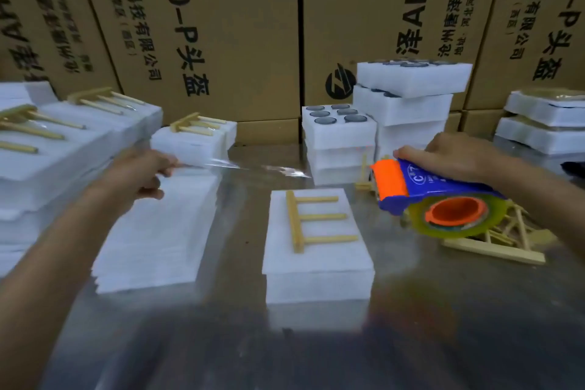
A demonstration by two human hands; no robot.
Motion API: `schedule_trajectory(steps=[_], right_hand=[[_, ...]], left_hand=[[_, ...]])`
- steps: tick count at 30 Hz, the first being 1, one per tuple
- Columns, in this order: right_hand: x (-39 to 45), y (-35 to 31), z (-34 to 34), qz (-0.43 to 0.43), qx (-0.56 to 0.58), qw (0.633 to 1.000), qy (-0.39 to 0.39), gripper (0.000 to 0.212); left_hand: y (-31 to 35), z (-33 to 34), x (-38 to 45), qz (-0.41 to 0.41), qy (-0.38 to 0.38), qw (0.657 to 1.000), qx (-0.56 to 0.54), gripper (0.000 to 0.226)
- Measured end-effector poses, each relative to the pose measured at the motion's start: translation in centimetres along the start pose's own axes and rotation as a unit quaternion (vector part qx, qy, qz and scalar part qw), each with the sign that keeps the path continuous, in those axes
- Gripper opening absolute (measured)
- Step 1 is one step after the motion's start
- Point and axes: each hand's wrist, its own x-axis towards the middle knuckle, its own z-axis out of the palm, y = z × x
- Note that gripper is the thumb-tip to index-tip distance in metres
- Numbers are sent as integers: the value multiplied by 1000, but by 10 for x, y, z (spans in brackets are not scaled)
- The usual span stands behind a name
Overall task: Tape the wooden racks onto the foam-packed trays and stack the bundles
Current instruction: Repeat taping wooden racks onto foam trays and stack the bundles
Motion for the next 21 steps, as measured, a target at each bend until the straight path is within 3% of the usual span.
schedule_trajectory(steps=[4,7,11,13,17,21], right_hand=[[15,18,23,12,-66,997,-47,78],[18,27,38,11,-99,994,-52,78],[19,34,48,-3,-119,992,-46,84],[20,35,51,-10,-142,989,-43,85],[19,34,59,-31,-166,985,-27,79],[14,34,66,-48,-183,982,12,76]], left_hand=[[-25,10,5,-4,-38,998,51,25],[-31,34,1,34,-7,977,212,44],[-55,65,-10,136,46,920,365,39],[-73,86,-20,177,34,895,408,33],[-97,126,-39,156,-50,885,436,17],[-105,130,-45,192,-36,860,470,9]])
